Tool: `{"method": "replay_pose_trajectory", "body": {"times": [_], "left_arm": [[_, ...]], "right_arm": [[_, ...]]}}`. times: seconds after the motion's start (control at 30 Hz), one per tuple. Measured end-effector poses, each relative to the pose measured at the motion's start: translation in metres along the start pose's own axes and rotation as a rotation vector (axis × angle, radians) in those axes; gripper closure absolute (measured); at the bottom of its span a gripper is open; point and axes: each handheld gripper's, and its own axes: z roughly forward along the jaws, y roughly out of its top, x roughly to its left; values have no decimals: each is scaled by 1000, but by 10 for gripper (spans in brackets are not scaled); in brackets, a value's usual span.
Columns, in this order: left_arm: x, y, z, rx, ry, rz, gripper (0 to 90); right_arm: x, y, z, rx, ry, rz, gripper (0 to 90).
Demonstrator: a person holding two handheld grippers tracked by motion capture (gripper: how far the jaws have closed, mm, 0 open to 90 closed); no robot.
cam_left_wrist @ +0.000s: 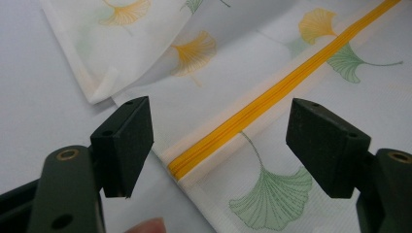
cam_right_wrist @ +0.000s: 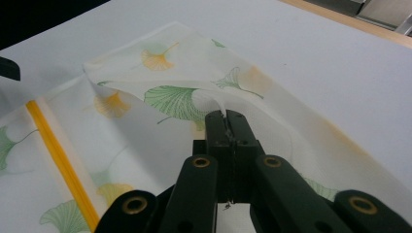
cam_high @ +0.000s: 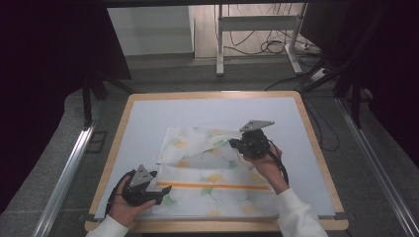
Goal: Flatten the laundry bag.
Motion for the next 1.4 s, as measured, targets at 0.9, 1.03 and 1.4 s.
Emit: {"method": "replay_pose_trajectory", "body": {"times": [0.9, 1.03, 1.4], "left_arm": [[-1, 2, 2, 8, -2, 2, 252], [-2, 2, 2, 9, -1, 5, 252], [-2, 1, 1, 11, 3, 0, 252]], "right_arm": [[-45, 1, 15, -5, -72, 100, 892], [-56, -1, 19, -1, -81, 127, 891], [-73, -1, 28, -4, -90, 162, 891]]}}
